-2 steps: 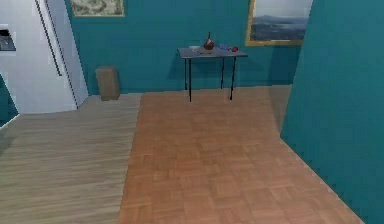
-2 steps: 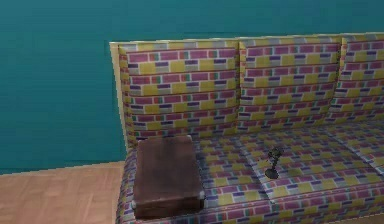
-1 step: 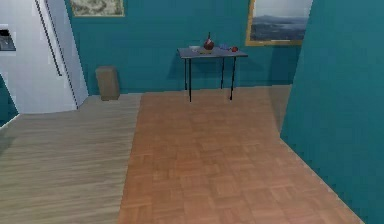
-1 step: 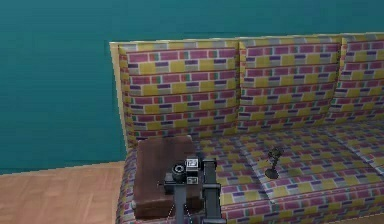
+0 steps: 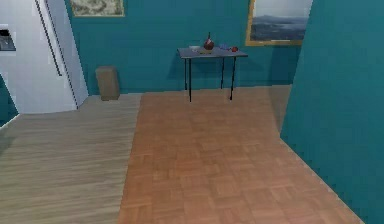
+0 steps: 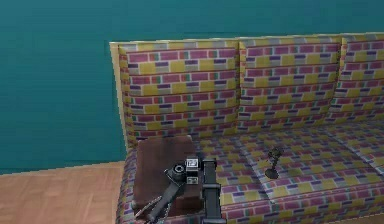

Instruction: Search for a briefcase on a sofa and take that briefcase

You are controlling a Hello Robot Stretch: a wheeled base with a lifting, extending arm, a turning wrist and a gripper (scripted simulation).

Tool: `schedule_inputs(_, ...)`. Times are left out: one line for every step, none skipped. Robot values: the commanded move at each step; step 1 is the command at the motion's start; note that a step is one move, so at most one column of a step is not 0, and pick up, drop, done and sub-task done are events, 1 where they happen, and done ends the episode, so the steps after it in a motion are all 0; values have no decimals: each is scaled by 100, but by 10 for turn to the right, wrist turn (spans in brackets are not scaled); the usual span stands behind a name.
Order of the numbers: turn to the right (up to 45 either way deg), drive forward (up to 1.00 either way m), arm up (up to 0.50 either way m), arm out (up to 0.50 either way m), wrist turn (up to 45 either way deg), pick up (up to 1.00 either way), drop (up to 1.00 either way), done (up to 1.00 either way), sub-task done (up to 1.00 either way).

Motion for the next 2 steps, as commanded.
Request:
schedule_inputs(0, 0, 0, 0, 450, 0, 0, 0, 0)
schedule_inputs(0, 0, 0, 0, 450, 0, 0, 0, 0)
